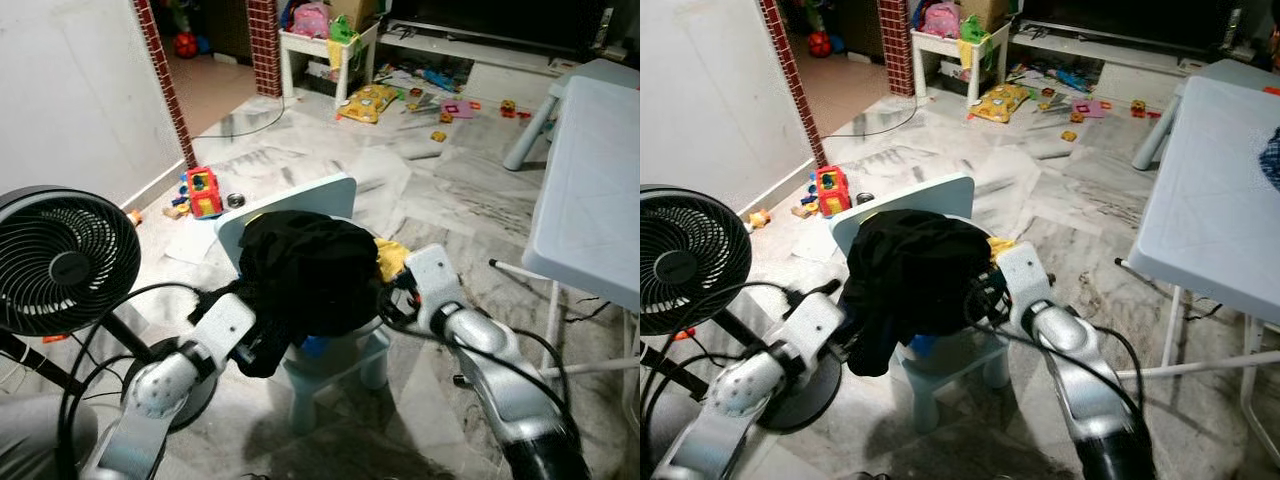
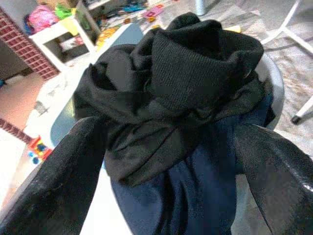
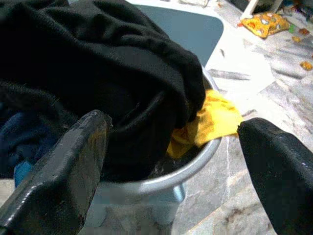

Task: Hang hanger

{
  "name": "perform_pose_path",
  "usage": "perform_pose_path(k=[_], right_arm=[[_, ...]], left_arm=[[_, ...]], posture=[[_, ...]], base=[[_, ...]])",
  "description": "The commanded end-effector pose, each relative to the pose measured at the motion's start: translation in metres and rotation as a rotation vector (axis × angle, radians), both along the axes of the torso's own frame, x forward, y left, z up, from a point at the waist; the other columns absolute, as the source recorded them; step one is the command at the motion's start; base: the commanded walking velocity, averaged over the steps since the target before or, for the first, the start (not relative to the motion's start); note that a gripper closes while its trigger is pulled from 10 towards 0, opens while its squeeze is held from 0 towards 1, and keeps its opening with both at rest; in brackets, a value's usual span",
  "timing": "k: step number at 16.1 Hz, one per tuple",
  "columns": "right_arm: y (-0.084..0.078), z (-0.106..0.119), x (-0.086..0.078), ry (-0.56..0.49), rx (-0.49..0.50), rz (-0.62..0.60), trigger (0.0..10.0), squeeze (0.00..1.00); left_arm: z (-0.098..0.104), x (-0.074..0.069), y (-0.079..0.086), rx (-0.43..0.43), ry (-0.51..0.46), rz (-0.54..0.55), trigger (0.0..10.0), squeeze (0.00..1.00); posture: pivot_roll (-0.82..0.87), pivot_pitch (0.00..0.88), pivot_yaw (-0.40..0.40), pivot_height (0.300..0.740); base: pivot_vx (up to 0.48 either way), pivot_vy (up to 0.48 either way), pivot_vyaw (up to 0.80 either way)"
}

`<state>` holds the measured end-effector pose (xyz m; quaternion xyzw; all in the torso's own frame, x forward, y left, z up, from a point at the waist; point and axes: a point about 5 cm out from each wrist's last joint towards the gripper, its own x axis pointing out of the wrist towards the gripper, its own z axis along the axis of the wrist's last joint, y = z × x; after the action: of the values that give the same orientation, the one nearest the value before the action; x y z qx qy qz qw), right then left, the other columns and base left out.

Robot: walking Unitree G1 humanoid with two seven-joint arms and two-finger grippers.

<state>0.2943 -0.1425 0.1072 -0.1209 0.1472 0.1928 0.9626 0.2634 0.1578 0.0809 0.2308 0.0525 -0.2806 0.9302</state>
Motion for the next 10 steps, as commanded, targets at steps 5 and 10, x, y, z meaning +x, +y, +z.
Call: perform_pose_path(k=[5, 10], right_arm=[[-0.032, -0.006, -0.056, 0.184, -0.006, 0.005, 10.0, 0.0], [-0.046, -0.003, -0.076, 0.23, 0.003, -0.037, 10.0, 0.0]], left_arm=[[-0.002, 0.008, -0.001, 0.02, 0.038, -0.079, 10.0, 1.0], [-0.002, 0.026, -0.003, 0.053, 0.038, -0.106, 10.0, 0.0]], posture=[[-0.21, 0.15, 0.035, 0.74], [-0.25, 0.18, 0.056, 0.74]], base=[[0.0, 0.0, 0.0], [0.0, 0.0, 0.0]])
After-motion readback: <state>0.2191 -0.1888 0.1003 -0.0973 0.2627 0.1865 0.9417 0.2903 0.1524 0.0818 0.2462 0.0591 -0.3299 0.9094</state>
